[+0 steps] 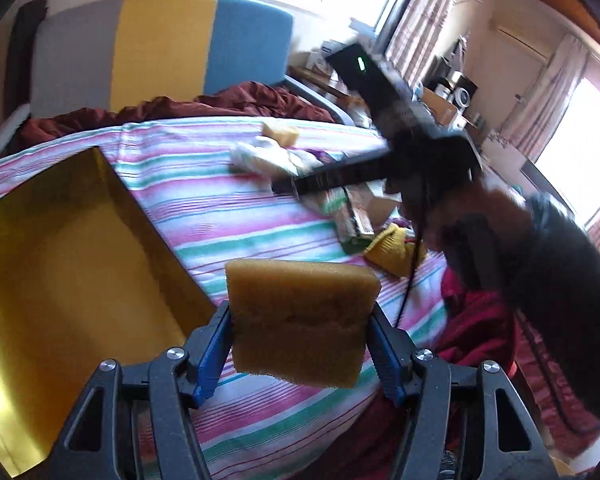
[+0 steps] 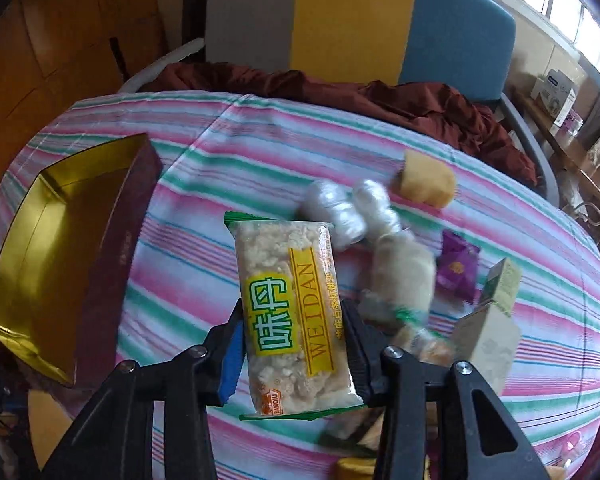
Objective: Organize objects
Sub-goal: 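Carry the yellow sponge into the gold tray and open the left tool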
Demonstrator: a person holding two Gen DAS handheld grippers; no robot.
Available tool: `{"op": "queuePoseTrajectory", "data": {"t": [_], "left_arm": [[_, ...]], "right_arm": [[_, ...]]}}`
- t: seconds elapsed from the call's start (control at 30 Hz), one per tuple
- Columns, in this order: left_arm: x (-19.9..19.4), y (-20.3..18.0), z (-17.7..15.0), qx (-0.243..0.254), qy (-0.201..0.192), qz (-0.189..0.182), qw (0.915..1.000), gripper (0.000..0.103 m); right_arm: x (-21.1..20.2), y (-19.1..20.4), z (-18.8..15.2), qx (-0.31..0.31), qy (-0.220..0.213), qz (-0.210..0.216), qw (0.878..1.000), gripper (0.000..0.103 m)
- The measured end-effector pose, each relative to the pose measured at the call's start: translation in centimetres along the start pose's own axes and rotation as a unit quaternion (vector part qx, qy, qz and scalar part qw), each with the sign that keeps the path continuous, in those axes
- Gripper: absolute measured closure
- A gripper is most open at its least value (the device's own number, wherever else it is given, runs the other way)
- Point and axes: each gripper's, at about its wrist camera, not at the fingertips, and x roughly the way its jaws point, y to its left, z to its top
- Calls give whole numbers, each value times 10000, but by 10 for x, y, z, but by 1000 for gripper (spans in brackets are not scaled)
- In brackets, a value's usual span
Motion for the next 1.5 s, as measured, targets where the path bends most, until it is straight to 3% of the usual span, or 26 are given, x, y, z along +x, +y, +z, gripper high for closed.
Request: {"op": "queuePoseTrajectory", "data": {"t": [0.23,0.4,0.6,0.73,0.9,0.97,1.03,1.13,1.3,1.5], "left_arm": [[-50,63,-16,-670,-175,981,9928,38],[-81,121,-38,-1489,-1,1859,9712,38],[-87,154,-53,-1909,285,2411,9511,38],[-80,169,-58,-1977,521,2609,9435,38],[-71,172,-65,-1966,661,2687,9406,34],[-69,170,-66,-1874,658,2741,9410,30],[-69,168,-67,-1801,609,2770,9419,19],[-71,161,-68,-1684,509,2825,9430,13],[-90,153,-65,-1613,-17,2939,9421,13],[-118,148,-64,-1740,-669,3314,9249,9]], "right_arm": [[41,25,-33,-41,317,-18,9995,59],[41,25,-35,-111,159,-60,9998,59],[40,28,-35,-245,123,-153,9995,60],[42,30,-34,-276,117,-178,9994,60],[42,31,-35,-305,111,-205,9993,60],[42,30,-35,-310,108,-208,9992,60],[42,30,-35,-305,108,-206,9993,60],[42,30,-35,-307,106,-208,9993,60],[42,30,-36,-293,103,-199,9993,60],[42,30,-36,-228,63,-227,9995,59]]}}
